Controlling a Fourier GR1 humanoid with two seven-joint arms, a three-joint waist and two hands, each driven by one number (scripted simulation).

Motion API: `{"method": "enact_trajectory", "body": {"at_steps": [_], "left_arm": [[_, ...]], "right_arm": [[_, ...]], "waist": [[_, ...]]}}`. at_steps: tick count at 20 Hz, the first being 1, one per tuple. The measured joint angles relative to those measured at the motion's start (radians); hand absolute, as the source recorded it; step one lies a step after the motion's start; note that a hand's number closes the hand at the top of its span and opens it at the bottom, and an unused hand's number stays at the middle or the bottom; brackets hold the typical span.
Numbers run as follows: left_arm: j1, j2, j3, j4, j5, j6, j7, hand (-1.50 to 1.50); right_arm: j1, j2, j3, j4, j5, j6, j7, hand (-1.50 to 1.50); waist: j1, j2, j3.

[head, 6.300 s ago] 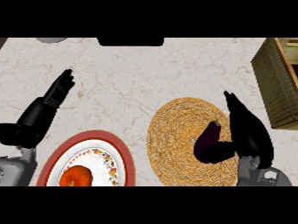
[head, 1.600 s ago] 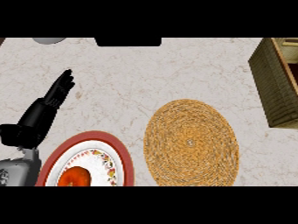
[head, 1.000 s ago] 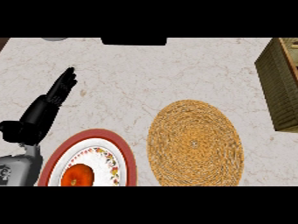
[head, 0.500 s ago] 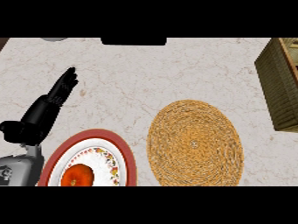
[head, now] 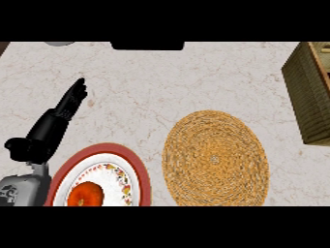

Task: Pick the eggplant from the placemat and place it in the basket

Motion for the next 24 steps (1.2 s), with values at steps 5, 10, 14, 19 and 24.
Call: {"method": "enact_trajectory", "body": {"at_steps": [5, 10, 14, 19, 24], "left_arm": [[-0.008, 0.001, 0.008, 0.001, 0.003, -0.009, 0.006, 0.0], [-0.003, 0.006, 0.012, -0.008, 0.002, -0.017, 0.006, 0.0], [-0.002, -0.004, 0.01, -0.003, -0.006, -0.014, -0.004, 0.0], [-0.013, -0.001, 0.022, 0.001, -0.001, -0.022, 0.005, 0.0], [-0.017, 0.0, 0.026, -0.006, 0.003, -0.028, 0.021, 0.0]], "right_arm": [[-0.045, 0.012, 0.019, 0.135, 0.076, -0.06, -0.137, 1.5], [-0.098, 0.027, -0.035, 0.28, 0.067, -0.123, -0.222, -1.5], [-0.148, 0.007, -0.04, 0.396, 0.077, -0.119, -0.306, -1.5], [-0.222, -0.005, -0.036, 0.504, 0.089, -0.115, -0.389, -1.5], [-0.288, -0.023, -0.078, 0.57, 0.037, -0.074, -0.399, -1.5]], "waist": [[0.001, 0.0, 0.0], [0.003, 0.0, 0.0], [0.003, 0.0, 0.0], [0.004, 0.001, 0.0], [0.003, 0.0, 0.0]]}}
